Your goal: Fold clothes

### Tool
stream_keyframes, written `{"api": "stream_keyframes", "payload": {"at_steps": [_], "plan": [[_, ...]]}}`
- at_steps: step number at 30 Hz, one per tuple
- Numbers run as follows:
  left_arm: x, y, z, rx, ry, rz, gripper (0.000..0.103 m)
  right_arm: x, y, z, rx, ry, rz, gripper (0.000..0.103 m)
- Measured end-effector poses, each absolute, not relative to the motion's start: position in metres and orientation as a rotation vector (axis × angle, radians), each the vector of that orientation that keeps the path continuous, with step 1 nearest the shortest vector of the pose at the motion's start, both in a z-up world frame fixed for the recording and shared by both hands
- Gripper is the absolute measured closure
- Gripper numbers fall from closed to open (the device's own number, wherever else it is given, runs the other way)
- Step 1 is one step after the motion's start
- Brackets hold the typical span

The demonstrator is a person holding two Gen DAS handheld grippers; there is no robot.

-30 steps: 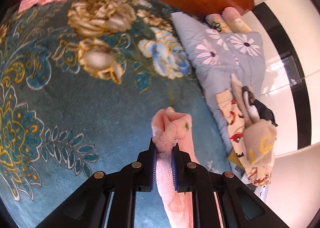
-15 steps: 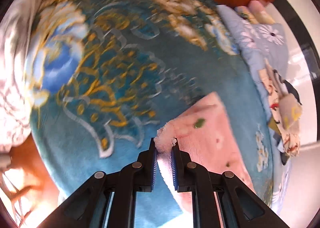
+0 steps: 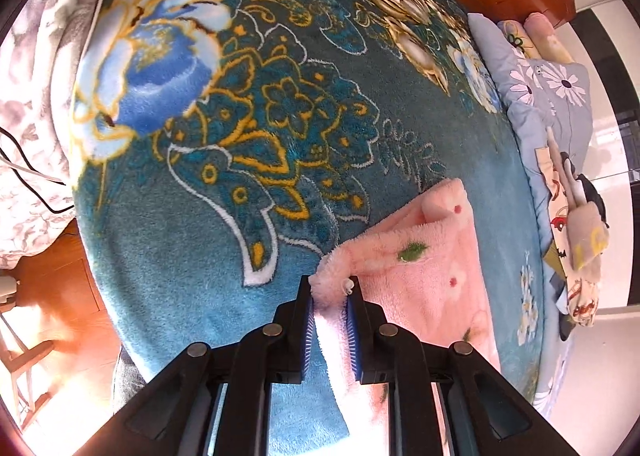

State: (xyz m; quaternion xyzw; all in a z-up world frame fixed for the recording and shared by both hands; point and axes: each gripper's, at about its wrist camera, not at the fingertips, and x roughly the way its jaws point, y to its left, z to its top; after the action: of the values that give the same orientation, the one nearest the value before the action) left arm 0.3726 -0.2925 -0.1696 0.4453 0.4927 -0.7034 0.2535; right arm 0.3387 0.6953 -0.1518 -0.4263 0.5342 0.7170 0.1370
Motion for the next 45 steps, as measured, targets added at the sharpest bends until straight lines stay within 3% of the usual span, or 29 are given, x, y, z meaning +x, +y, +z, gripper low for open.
{"api": "stream_keyframes", "payload": {"at_steps": [10, 13, 17, 21, 23, 27, 30, 36, 42, 45], "plan": [[0.385, -0.273, -0.119, 1.149, 1.164, -2.028, 0.081, 0.320, 0.678, -0.063, -1.190, 1.130, 2.288, 0.065], [0.376, -0.238, -0.104, 1.135, 1.144, -2.117, 0.078, 0.270, 0.613, -0.045, -1.333, 0.980, 2.522, 0.063], [0.366, -0.180, -0.095, 1.151, 1.079, -2.206, 0.073, 0.198, 0.470, -0.067, -1.744, 0.792, 2.772, 0.062], [0.365, -0.135, -0.100, 1.218, 1.018, -2.254, 0.071, 0.173, 0.314, -0.103, -2.149, 0.407, 2.915, 0.061], [0.359, -0.119, -0.102, 1.296, 0.885, -2.264, 0.069, 0.175, 0.253, -0.117, -2.286, 0.178, 2.957, 0.056], [0.347, -0.104, -0.101, 1.333, 0.701, -2.294, 0.062, 0.187, 0.170, -0.134, -2.356, -0.302, 3.030, 0.053], [0.342, -0.096, -0.093, 1.303, 0.595, -2.326, 0.055, 0.191, 0.142, -0.142, -2.334, -0.534, 3.041, 0.053], [0.336, -0.090, -0.080, 1.249, 0.462, -2.377, 0.045, 0.188, 0.125, -0.161, -2.383, -0.718, 2.949, 0.052], [0.327, -0.085, -0.076, 1.242, 0.407, -2.418, 0.044, 0.189, 0.119, -0.164, -2.412, -0.722, 2.909, 0.053], [0.325, -0.083, -0.076, 1.243, 0.394, -2.430, 0.044, 0.189, 0.117, -0.162, -2.409, -0.720, 2.903, 0.073]]}}
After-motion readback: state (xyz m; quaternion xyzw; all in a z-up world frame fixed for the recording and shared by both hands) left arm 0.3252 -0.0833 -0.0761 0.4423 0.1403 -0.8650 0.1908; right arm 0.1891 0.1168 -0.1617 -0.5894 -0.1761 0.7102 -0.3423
